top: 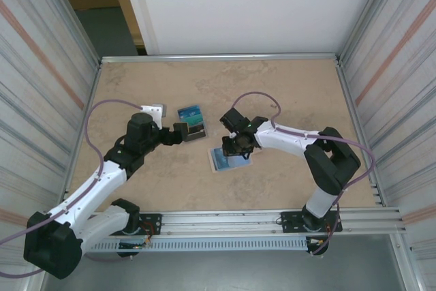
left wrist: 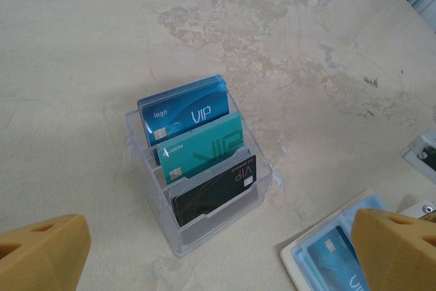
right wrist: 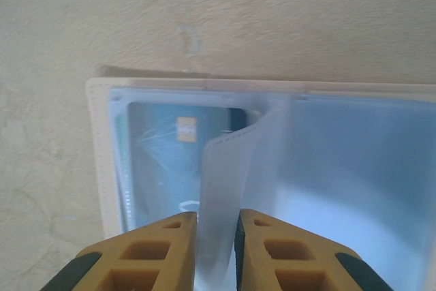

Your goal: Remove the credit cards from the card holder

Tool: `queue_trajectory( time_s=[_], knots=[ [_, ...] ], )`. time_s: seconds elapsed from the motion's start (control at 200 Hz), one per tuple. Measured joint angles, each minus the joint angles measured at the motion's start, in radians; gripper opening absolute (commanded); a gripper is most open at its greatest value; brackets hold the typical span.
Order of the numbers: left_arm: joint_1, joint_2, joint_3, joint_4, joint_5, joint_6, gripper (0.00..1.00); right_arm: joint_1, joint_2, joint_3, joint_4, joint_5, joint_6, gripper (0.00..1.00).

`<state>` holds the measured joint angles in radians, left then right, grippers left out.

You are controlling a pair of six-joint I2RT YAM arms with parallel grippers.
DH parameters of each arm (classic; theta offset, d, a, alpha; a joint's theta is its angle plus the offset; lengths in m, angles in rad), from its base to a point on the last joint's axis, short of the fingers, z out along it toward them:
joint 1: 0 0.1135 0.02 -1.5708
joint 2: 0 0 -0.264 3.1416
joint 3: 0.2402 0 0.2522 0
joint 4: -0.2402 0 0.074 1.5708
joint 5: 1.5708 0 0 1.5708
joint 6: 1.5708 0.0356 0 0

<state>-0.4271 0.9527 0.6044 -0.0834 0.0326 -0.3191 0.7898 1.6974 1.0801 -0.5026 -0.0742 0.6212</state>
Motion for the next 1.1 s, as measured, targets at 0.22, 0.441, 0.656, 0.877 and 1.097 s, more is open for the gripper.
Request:
queue_trajectory(
  time_s=[0.22, 0.441, 0.656, 0.877, 1.097],
  knots=[
    [-0.036, 0.010, 0.020, -0.014, -0.018, 0.005, 0.99, -0.048, -0.069, -0.046, -0.017, 0.031, 0.000, 0.23],
    [-0.127, 0.052, 0.061, -0.045, -0.092, 0.044, 0.99, -0.116, -0.093, -0.111, -0.023, 0.045, 0.000, 0.21],
    [-0.213, 0.095, 0.069, -0.055, -0.171, 0.055, 0.99, -0.166, -0.099, -0.145, -0.026, 0.044, 0.004, 0.19],
    [-0.327, 0.151, 0.069, -0.052, -0.242, 0.029, 0.99, -0.201, -0.160, -0.176, -0.010, 0.004, 0.031, 0.19],
    [-0.420, 0.285, 0.068, -0.040, -0.290, 0.014, 0.99, -0.203, -0.193, -0.185, 0.076, -0.135, 0.045, 0.19]
  ],
)
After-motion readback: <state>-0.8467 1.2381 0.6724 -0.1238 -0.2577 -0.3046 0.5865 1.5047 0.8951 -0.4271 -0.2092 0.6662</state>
